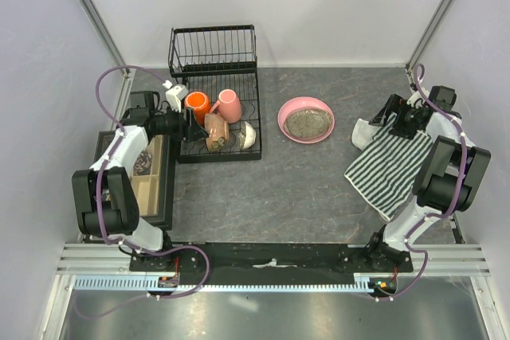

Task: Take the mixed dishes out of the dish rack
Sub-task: Pick up the bowl from the dish rack.

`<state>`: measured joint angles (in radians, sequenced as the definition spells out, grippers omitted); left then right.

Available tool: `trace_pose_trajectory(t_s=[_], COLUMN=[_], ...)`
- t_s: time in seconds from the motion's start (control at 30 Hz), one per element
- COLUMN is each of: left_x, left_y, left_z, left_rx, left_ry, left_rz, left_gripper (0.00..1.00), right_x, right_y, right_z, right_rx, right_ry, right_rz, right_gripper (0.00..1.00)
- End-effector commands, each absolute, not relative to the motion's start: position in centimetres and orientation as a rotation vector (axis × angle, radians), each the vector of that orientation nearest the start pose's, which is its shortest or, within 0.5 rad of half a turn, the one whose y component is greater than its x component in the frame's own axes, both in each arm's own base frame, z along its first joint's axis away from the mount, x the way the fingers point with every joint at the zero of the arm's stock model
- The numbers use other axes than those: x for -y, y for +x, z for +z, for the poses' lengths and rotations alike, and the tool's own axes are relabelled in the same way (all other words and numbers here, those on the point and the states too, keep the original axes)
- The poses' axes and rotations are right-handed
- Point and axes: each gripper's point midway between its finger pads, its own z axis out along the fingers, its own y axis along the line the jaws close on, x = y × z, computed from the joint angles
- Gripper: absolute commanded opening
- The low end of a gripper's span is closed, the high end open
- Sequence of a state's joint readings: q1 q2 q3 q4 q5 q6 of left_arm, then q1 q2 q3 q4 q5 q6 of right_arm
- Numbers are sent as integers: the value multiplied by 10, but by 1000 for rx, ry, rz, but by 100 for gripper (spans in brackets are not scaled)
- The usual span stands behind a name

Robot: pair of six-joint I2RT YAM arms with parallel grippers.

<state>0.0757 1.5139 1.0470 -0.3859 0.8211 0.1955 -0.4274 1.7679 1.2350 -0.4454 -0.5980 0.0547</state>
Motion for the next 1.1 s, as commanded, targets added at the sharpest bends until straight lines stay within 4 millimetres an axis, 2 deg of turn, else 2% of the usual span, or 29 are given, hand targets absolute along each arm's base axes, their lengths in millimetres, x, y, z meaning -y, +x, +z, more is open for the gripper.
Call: trace_pose_trajectory(t_s=[0.0, 0.3, 1.07], left_x=[104, 109, 123], left_y=[368, 375, 377], left_z=[152, 149, 145], left_rx=[-2087, -2075, -2026], left_ry=[583, 576, 560], left_rz=[-903, -984, -1173], left_gripper=[69, 61, 39], right_x=[75, 75, 75], right_y=[415, 415, 414], right_z=[104, 102, 97], right_rx=[-2357, -2366, -2382], right_ry=[302, 300, 296], right_rz=[599, 604, 611], right_gripper=[98, 98, 98])
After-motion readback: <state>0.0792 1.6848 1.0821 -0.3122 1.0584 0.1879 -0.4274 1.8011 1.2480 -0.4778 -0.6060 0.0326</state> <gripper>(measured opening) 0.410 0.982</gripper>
